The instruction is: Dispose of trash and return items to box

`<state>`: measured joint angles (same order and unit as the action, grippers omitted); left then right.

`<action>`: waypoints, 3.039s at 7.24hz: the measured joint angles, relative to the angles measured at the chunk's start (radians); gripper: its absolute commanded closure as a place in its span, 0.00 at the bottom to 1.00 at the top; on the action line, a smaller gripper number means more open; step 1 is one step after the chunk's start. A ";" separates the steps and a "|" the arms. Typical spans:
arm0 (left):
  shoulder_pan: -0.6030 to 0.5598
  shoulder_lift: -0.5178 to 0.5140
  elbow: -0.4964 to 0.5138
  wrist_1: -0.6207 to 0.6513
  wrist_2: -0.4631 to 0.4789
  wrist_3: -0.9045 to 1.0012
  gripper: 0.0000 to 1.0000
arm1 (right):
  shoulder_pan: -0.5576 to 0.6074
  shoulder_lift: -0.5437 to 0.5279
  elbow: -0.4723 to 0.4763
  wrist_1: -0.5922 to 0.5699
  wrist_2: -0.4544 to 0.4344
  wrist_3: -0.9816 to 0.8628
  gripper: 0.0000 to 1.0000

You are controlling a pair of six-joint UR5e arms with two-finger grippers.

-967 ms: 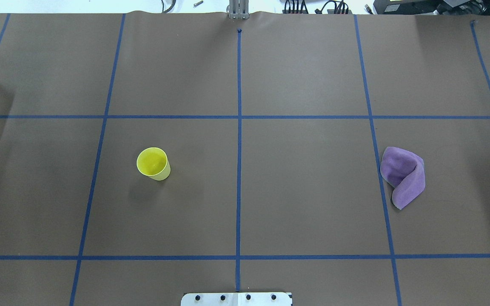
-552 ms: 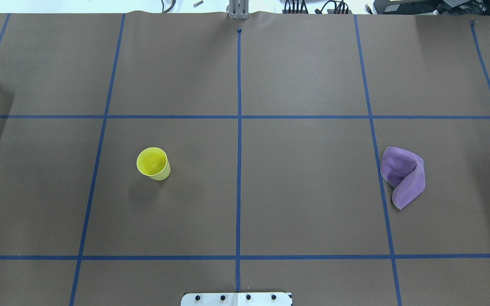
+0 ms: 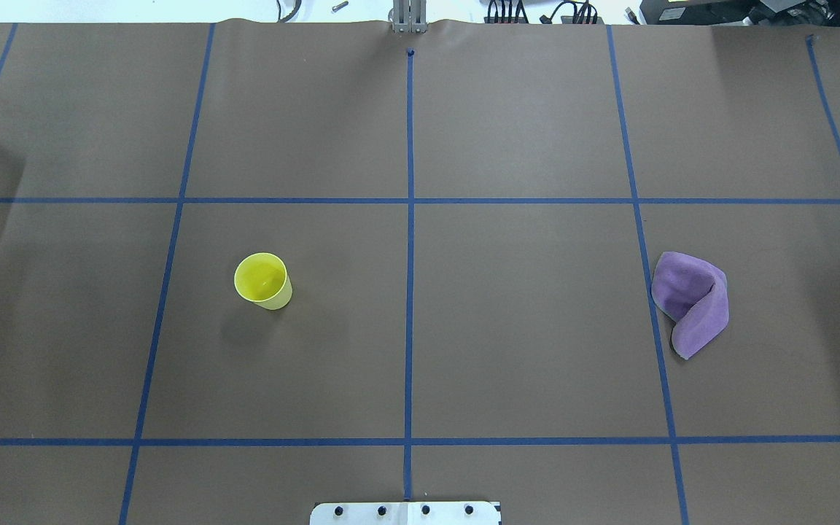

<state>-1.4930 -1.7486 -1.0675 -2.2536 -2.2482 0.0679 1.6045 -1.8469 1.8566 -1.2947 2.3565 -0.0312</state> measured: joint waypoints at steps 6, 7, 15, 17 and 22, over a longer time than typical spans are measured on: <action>0.301 0.104 -0.783 0.363 -0.012 -0.754 0.01 | 0.000 -0.002 0.000 -0.002 0.005 0.001 0.00; 0.442 0.086 -0.839 0.364 0.071 -0.914 0.01 | 0.000 -0.002 -0.001 -0.002 0.004 0.001 0.00; 0.894 -0.184 -0.810 0.591 0.395 -1.313 0.31 | 0.001 -0.008 -0.004 -0.002 -0.001 -0.001 0.00; 0.930 -0.184 -0.797 0.591 0.399 -1.313 0.89 | 0.001 -0.008 -0.005 -0.002 -0.002 -0.001 0.00; 0.919 -0.206 -0.817 0.592 0.396 -1.327 1.00 | 0.001 -0.008 -0.004 -0.002 -0.001 -0.001 0.00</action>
<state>-0.5739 -1.9548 -1.8847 -1.6621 -1.8526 -1.2587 1.6059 -1.8546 1.8529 -1.2962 2.3560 -0.0322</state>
